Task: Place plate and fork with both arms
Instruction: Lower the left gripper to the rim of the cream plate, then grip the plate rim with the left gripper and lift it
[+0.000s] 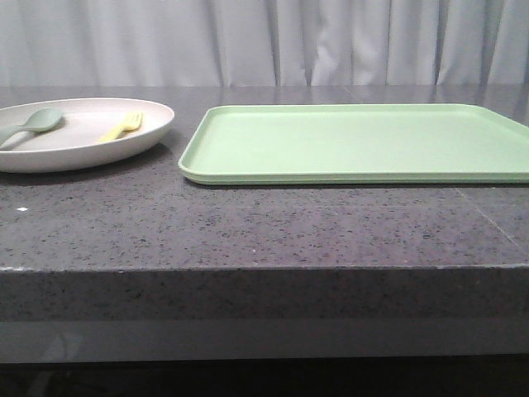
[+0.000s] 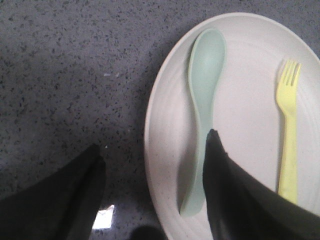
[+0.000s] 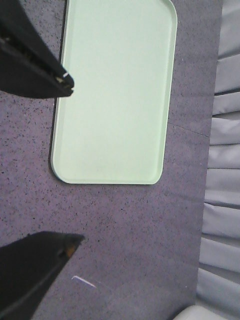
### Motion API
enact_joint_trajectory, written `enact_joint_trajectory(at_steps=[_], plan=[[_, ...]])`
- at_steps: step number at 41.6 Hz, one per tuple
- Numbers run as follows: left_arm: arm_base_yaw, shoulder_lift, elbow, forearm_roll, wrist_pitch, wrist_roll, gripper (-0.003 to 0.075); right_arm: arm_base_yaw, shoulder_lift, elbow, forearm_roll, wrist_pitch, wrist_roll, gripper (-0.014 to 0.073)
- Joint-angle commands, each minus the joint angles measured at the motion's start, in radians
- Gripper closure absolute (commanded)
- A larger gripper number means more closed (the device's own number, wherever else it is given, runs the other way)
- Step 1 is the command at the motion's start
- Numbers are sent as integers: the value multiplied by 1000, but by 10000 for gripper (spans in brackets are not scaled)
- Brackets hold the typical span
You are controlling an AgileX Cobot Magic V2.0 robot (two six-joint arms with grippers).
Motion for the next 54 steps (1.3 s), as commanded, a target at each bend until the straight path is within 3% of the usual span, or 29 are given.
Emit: enact_joint_trajectory(at_steps=[1, 22, 38, 54], plan=[[-2, 3, -55, -64, -8, 4, 338, -6, 13, -29, -12, -79, -5, 21], [-60, 138, -105, -74, -2, 6, 359, -6, 13, -29, -12, -76, -5, 21], [-60, 150, -105, -70, -4, 6, 619, -6, 13, -29, -12, -77, -5, 21], [-60, 146, -106, -84, 18, 4, 741, -6, 13, -29, -12, -77, -5, 21]])
